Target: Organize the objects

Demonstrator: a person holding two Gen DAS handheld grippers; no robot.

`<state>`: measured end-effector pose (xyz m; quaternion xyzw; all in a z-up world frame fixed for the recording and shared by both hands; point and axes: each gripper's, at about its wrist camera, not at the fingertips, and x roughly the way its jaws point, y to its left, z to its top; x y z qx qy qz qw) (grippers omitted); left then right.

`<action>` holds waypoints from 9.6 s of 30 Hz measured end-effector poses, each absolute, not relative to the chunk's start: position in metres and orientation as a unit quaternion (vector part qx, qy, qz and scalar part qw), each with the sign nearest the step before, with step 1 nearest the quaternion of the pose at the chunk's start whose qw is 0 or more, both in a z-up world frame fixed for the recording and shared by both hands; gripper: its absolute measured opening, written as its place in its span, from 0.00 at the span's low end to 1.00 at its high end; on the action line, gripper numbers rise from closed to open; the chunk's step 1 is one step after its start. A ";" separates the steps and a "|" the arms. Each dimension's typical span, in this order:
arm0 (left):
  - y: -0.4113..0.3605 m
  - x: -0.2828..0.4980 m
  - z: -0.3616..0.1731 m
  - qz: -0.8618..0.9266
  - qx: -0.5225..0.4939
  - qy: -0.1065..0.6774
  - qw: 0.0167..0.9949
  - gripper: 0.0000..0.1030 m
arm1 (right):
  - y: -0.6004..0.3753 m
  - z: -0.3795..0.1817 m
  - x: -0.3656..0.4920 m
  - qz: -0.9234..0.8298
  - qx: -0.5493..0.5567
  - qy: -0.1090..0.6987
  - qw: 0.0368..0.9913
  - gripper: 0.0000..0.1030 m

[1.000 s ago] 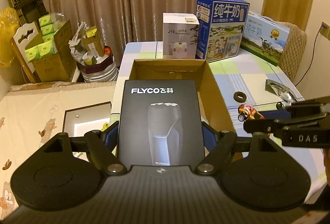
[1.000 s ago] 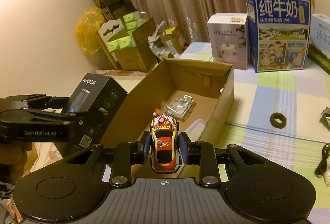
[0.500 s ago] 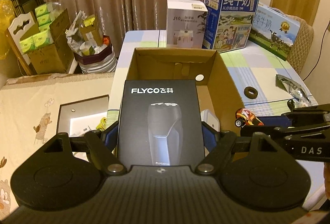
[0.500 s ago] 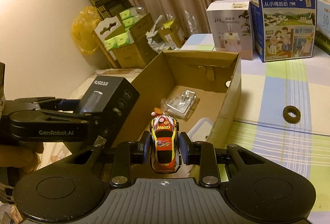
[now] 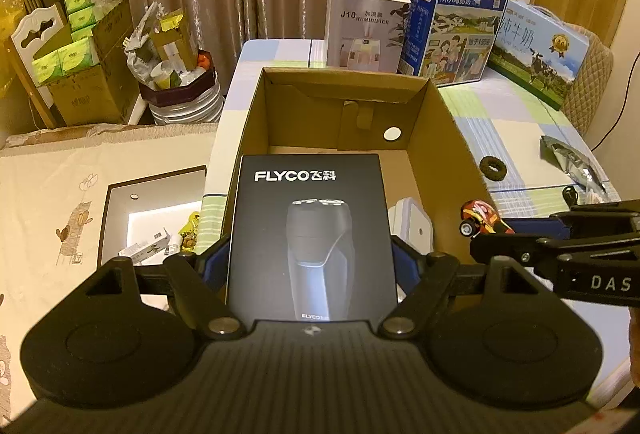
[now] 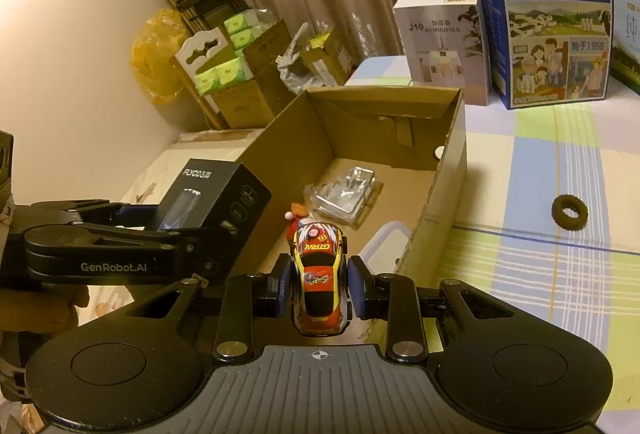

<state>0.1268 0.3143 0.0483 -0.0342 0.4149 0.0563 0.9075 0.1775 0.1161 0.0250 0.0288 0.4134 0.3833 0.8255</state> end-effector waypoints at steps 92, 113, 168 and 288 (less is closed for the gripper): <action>0.024 0.253 -0.042 -0.108 -0.019 0.397 0.911 0.99 | -0.220 -0.039 0.283 0.114 0.172 0.459 0.864 0.52; 0.041 0.255 -0.053 -0.095 -0.031 0.414 0.905 0.99 | -0.181 -0.070 0.315 0.152 0.105 0.497 0.848 0.19; 0.000 0.271 -0.102 -0.155 0.058 0.454 0.875 0.20 | -0.183 -0.068 0.301 0.197 -0.010 0.521 0.831 0.19; 0.199 -0.031 0.087 0.035 -0.089 0.326 0.941 0.10 | -0.001 0.089 0.038 0.350 -0.011 0.347 0.870 0.19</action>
